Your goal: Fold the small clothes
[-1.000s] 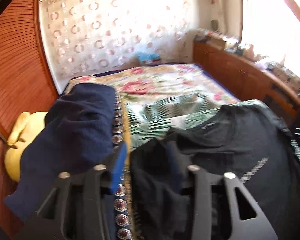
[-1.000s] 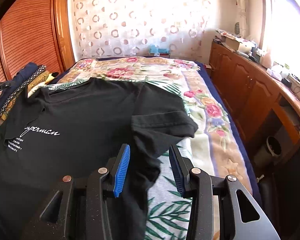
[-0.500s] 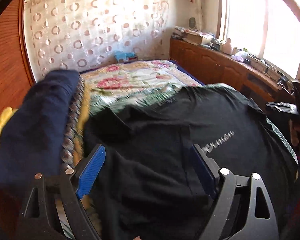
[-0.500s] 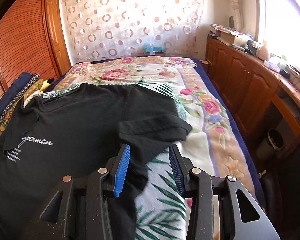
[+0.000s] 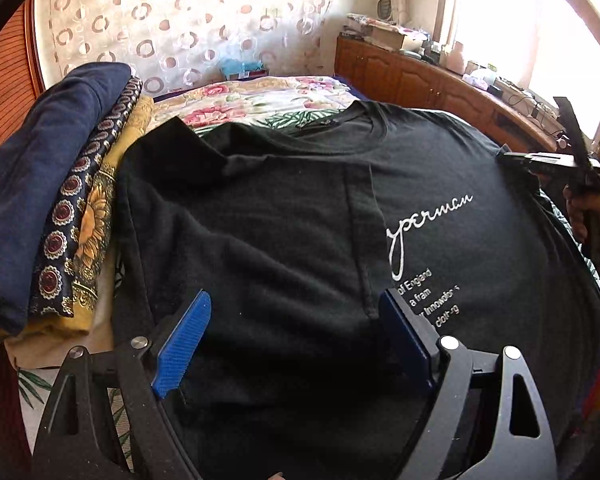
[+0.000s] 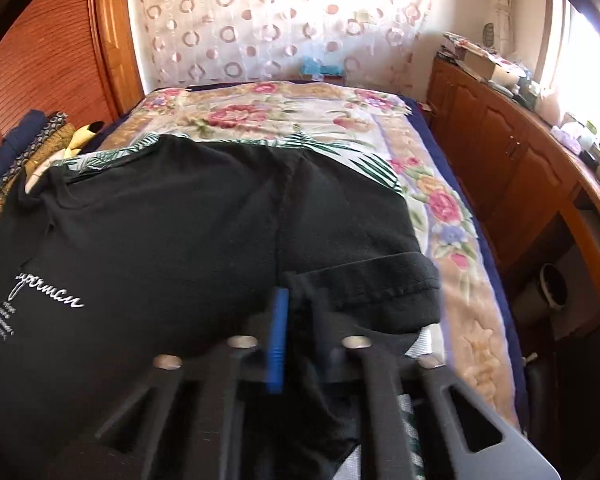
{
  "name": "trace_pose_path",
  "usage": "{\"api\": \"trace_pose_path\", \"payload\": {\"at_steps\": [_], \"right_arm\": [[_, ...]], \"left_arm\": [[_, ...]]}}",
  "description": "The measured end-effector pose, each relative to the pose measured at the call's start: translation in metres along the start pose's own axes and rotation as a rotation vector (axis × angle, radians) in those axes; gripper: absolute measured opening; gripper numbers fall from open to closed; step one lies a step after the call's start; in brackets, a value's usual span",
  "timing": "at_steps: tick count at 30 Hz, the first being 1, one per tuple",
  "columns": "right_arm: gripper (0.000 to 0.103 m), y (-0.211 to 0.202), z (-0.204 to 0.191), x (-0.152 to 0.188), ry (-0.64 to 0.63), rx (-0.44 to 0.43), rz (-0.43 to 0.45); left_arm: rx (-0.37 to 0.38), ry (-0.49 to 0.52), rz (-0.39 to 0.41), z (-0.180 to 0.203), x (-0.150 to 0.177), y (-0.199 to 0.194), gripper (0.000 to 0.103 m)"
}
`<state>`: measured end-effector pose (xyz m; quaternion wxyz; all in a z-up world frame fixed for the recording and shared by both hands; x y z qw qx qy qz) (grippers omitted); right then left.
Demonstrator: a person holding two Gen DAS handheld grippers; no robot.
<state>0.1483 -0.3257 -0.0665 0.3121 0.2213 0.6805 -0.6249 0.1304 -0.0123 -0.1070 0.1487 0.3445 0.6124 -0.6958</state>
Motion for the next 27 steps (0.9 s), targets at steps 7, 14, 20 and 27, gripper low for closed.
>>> {"api": "trace_pose_path", "payload": {"at_steps": [7, 14, 20, 27], "right_arm": [[0.005, -0.041, -0.005, -0.010, 0.043, -0.091, 0.152], [0.005, -0.055, -0.042, -0.002, -0.032, -0.231, 0.177], [0.005, -0.039, -0.067, 0.031, -0.125, -0.302, 0.091], [0.005, -0.011, -0.069, 0.064, -0.156, -0.282, -0.025]], "left_arm": [[-0.008, -0.004, -0.029, 0.000, 0.002, 0.010, 0.086], [-0.033, 0.020, -0.047, 0.004, 0.003, 0.014, 0.089], [-0.028, 0.022, -0.050, 0.005, 0.003, 0.017, 0.091], [-0.023, 0.040, -0.070, 0.009, 0.002, 0.025, 0.103]]}}
Point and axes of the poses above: each gripper's, at about its wrist camera, not at the fingertips, and y roughly the way its jaws point, z to its right, x to its underside, the point moved 4 cm from there along y, roughly the way its jaws point, and after that the axes turned 4 degrees about y, right-handed, at the moved point
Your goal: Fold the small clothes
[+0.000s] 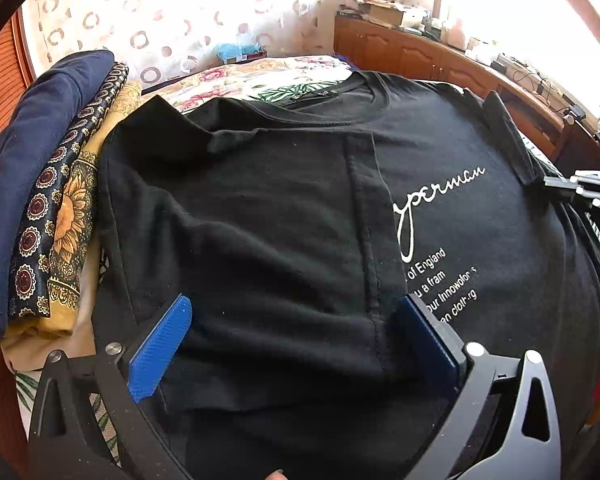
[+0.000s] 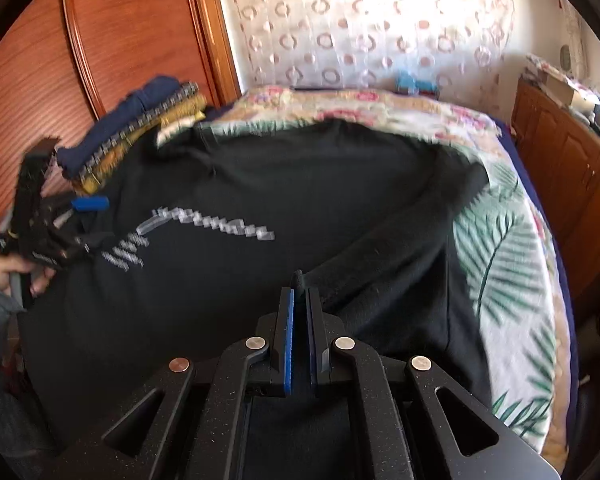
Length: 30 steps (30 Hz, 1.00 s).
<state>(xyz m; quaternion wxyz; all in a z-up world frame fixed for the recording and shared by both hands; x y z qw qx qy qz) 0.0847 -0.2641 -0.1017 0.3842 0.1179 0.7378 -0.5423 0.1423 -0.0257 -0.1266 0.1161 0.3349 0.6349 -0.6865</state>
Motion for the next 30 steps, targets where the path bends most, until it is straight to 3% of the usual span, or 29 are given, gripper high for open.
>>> {"api": "trace_pose_path", "payload": {"at_steps": [6, 9, 11, 17, 26, 30], "right_arm": [[0.009, -0.005, -0.008, -0.003, -0.005, 0.025, -0.006], [0.023, -0.016, -0.015, -0.007, -0.023, 0.031, 0.016], [0.037, -0.025, -0.013, -0.015, -0.025, 0.045, 0.045], [0.038, -0.033, 0.013, -0.043, 0.017, 0.110, 0.094], [0.038, 0.023, 0.040, -0.078, 0.095, 0.207, 0.048], [0.038, 0.031, 0.041, -0.085, 0.116, 0.208, 0.036]], "left_arm": [[-0.001, 0.000, 0.000, 0.001, 0.001, 0.000, 0.103], [-0.001, 0.000, 0.001, 0.000, 0.001, 0.000, 0.103], [-0.001, 0.000, 0.001, 0.000, 0.001, 0.000, 0.103], [-0.001, 0.000, 0.001, 0.000, 0.001, 0.000, 0.103], [-0.001, 0.000, 0.001, 0.000, 0.001, 0.000, 0.103], [-0.002, 0.000, 0.000, 0.001, 0.001, 0.001, 0.103]]}}
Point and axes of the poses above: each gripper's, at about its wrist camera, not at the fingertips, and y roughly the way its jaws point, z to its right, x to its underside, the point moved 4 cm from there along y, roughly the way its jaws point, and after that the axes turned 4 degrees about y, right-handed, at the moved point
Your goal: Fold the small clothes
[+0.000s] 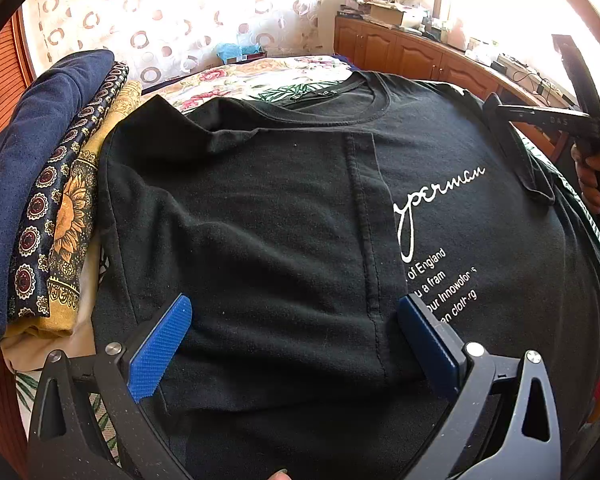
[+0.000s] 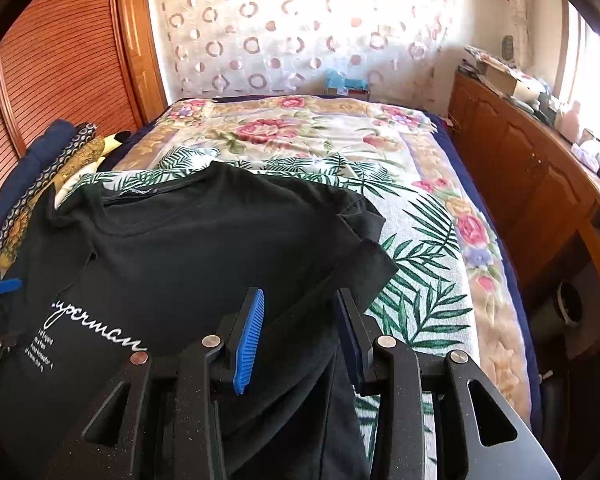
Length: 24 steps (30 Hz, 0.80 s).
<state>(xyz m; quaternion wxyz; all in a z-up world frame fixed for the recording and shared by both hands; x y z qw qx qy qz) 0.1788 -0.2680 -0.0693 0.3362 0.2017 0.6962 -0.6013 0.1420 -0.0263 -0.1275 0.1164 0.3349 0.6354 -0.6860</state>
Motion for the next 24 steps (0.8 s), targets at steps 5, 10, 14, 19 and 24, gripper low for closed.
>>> {"api": "trace_pose_path", "payload": {"at_steps": [5, 10, 14, 19, 24], "right_arm": [[0.038, 0.004, -0.001, -0.002, -0.007, -0.024, -0.008], [0.038, 0.006, -0.003, -0.013, -0.101, -0.001, -0.013], [0.012, 0.020, -0.011, -0.022, -0.153, -0.003, -0.052], [0.008, 0.012, -0.024, -0.030, -0.185, -0.092, 0.007], [0.008, -0.007, -0.043, -0.028, -0.185, -0.305, 0.048]], "left_arm": [[-0.001, 0.001, 0.000, 0.000, 0.000, 0.000, 0.103], [-0.003, -0.007, 0.004, 0.000, 0.001, 0.000, 0.103], [0.008, 0.010, 0.000, -0.001, 0.000, -0.001, 0.103], [0.025, 0.040, 0.001, -0.001, 0.002, -0.002, 0.103], [0.024, 0.039, 0.003, -0.002, 0.002, -0.002, 0.103]]}}
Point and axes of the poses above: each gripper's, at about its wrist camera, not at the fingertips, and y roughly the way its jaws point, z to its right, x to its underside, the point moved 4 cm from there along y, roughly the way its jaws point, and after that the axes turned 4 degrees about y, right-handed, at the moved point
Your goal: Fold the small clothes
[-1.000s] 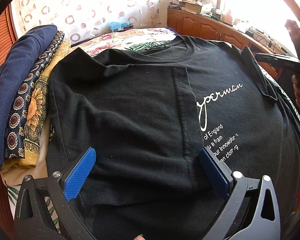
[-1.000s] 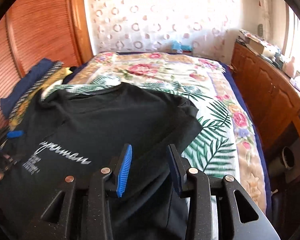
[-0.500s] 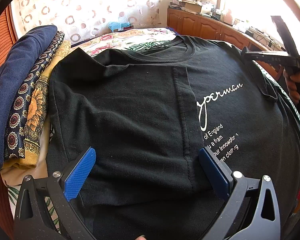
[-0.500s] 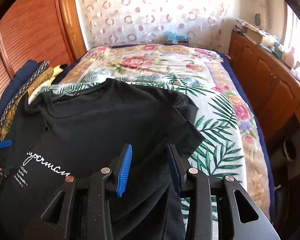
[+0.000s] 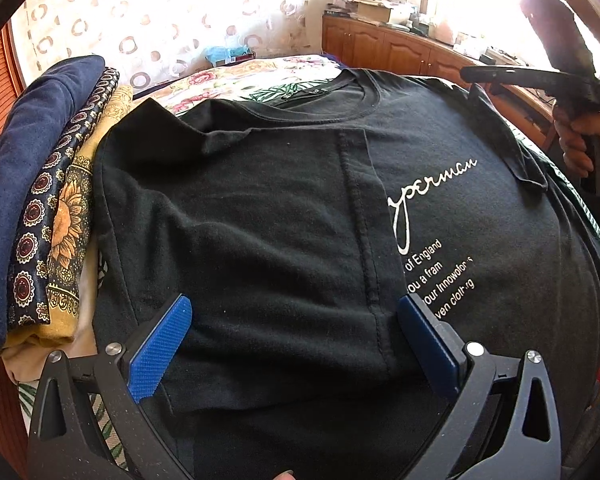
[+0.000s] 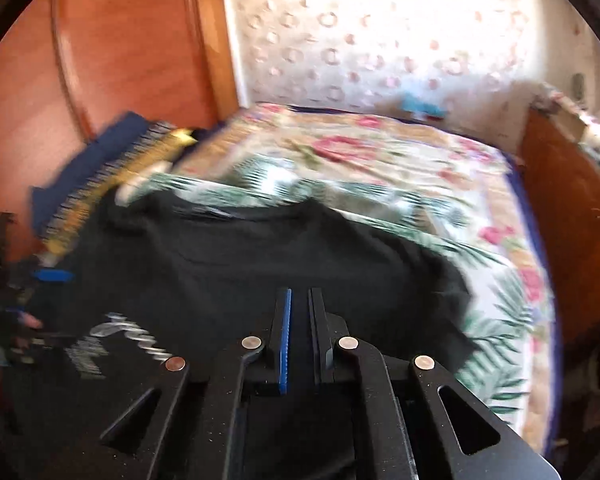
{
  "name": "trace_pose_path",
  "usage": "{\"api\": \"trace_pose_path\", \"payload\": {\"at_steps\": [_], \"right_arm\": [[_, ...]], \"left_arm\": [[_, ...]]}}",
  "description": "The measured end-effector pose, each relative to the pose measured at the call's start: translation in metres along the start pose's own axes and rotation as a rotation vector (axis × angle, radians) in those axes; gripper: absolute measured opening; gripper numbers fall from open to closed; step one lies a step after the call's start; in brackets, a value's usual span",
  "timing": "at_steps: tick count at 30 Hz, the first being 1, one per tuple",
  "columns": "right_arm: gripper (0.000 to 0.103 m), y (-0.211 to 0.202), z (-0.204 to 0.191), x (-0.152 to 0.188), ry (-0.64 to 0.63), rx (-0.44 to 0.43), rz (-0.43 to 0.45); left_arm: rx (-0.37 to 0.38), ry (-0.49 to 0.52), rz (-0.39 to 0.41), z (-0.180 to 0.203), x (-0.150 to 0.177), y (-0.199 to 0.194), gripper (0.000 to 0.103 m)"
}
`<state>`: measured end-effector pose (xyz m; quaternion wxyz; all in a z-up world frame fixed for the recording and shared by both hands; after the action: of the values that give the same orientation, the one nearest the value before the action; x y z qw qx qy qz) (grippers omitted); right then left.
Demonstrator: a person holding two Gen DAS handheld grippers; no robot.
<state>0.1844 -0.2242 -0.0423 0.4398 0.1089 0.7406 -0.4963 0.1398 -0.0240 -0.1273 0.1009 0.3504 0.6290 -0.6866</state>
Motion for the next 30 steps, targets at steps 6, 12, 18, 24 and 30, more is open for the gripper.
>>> {"api": "trace_pose_path", "payload": {"at_steps": [6, 12, 18, 24, 30], "right_arm": [[0.011, 0.006, -0.007, 0.006, -0.035, -0.049, -0.026], [0.022, -0.014, 0.007, 0.001, -0.020, 0.039, 0.015], [0.022, -0.032, 0.024, 0.015, 0.022, 0.147, 0.001], [0.022, -0.022, 0.009, 0.046, 0.059, 0.225, -0.104], [0.036, -0.012, 0.000, 0.069, 0.071, 0.272, -0.147]], "left_arm": [[-0.009, -0.016, 0.010, -0.002, -0.002, -0.002, 0.103], [-0.028, -0.051, 0.082, -0.015, -0.017, -0.024, 0.103], [-0.031, -0.078, 0.119, -0.027, -0.038, -0.034, 0.103], [-0.016, -0.055, 0.136, -0.018, -0.059, -0.028, 0.103], [-0.006, -0.020, 0.147, -0.008, -0.073, -0.024, 0.103]]}}
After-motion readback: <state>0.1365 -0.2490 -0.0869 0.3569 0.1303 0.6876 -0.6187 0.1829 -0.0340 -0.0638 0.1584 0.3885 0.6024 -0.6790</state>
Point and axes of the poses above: each gripper's, at about its wrist camera, not at the fingertips, and y roughly the way its jaws point, z to its right, x to its underside, the point moved 4 cm from there along y, roughly the way its jaws point, and after that the axes turned 4 degrees about y, right-handed, at the moved point
